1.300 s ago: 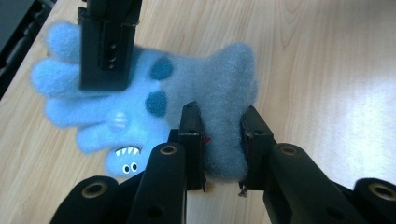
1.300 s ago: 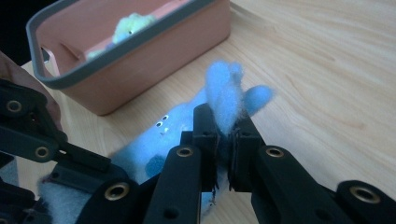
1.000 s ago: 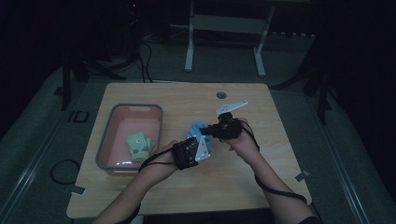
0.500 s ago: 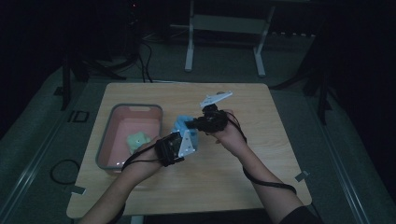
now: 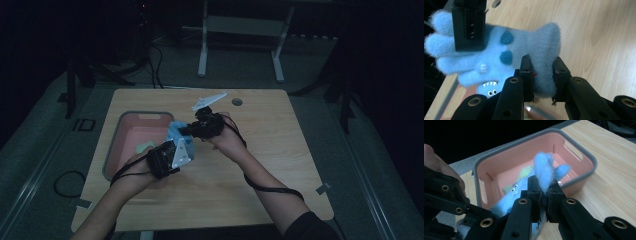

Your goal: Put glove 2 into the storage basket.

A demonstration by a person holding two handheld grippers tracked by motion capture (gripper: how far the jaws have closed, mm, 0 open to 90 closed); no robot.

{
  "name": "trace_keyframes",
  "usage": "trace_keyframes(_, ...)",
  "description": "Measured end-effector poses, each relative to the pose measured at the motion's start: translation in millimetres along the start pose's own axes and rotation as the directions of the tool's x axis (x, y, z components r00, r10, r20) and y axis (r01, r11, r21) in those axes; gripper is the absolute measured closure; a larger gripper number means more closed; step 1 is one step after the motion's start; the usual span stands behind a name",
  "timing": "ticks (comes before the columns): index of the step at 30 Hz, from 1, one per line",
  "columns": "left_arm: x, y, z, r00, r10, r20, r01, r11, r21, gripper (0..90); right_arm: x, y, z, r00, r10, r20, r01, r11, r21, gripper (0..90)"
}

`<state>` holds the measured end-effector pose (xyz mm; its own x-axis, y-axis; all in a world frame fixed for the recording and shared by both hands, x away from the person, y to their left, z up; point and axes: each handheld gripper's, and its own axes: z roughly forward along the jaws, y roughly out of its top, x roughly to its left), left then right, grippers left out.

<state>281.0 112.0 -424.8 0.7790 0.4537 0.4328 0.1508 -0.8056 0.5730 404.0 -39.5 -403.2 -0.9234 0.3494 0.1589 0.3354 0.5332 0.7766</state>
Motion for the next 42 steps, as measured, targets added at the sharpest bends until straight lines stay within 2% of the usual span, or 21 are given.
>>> trace_keyframes(11,9.7,-36.9,-16.8,0.9981,-0.052,-0.033,0.053,0.9979,0.037,75.7,16.9,24.0,41.4,0.9984,-0.031,-0.048,0.032,0.999,0.026,84.3)
trace_keyframes(19,15.3,-66.5,-22.7,0.9925,-0.113,-0.046,0.116,0.9917,0.056,75.8,25.5,36.2,73.7,0.9955,-0.036,-0.087,0.04,0.998,0.047,84.2)
trace_keyframes(23,16.5,-80.0,-17.1,0.9899,-0.136,-0.039,0.138,0.9887,0.058,75.7,25.7,34.8,89.2,0.9953,-0.033,-0.091,0.039,0.997,0.062,84.2)
trace_keyframes(30,15.0,-100.8,1.9,0.9845,-0.175,-0.006,0.175,0.9797,0.097,75.7,16.7,18.8,114.7,0.9953,0.017,-0.095,-0.007,0.994,0.109,84.1)
trace_keyframes(34,14.6,-105.4,10.6,0.9841,-0.177,0.014,0.175,0.9779,0.115,75.5,12.9,11.5,128.8,0.9957,0.027,-0.089,-0.014,0.99,0.141,84.1)
trace_keyframes(42,20.9,-110.2,26.7,0.9777,-0.204,0.05,0.193,0.9673,0.164,74.7,5.0,4.0,144.9,0.9971,0.037,-0.066,-0.025,0.984,0.177,82.5)
